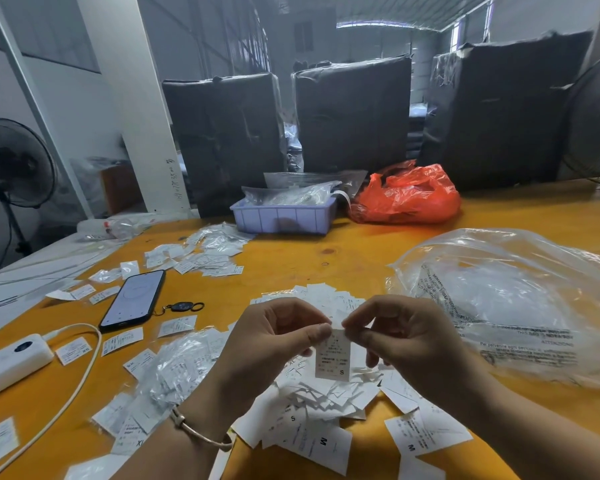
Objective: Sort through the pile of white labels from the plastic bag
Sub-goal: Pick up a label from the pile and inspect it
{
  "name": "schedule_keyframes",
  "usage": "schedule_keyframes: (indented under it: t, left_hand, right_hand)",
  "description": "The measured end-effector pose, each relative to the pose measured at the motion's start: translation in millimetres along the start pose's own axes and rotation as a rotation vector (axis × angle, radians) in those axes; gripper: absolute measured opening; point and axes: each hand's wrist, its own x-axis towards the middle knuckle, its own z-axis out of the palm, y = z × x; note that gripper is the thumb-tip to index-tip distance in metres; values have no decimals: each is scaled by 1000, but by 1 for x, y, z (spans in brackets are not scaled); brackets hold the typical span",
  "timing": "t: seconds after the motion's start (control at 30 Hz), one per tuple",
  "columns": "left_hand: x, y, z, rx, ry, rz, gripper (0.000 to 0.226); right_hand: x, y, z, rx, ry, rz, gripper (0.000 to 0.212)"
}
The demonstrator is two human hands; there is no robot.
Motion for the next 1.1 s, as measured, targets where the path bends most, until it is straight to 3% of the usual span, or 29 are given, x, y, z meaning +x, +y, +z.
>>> schedule_keyframes:
  t: [0.13, 0.27, 0.33, 0.5, 0.87, 0.97, 1.1]
  left_hand:
    - [1, 5, -4, 37, -17, -33, 21]
    - [5, 8, -27, 243, -16, -131, 2]
    - [7, 6, -46, 372, 45, -199, 6]
    - [8, -4, -95, 654, 181, -338, 9]
    - [6, -17, -114, 1010, 236, -359, 18]
    - [9, -13, -91, 1080, 288, -226, 21]
    - [17, -8, -36, 945, 203, -44, 14]
  right_hand:
    - [1, -2, -1, 101, -27, 72, 3]
    - [2, -1, -2, 150, 16, 72, 22]
    - [3, 0, -2, 145, 32, 74, 32]
    - [5, 9, -3, 50, 12, 76, 34]
    - [9, 23, -9, -36, 41, 101, 37]
    - [10, 22, -13, -163, 103, 82, 24]
    - [19, 13, -37, -651, 185, 64, 14]
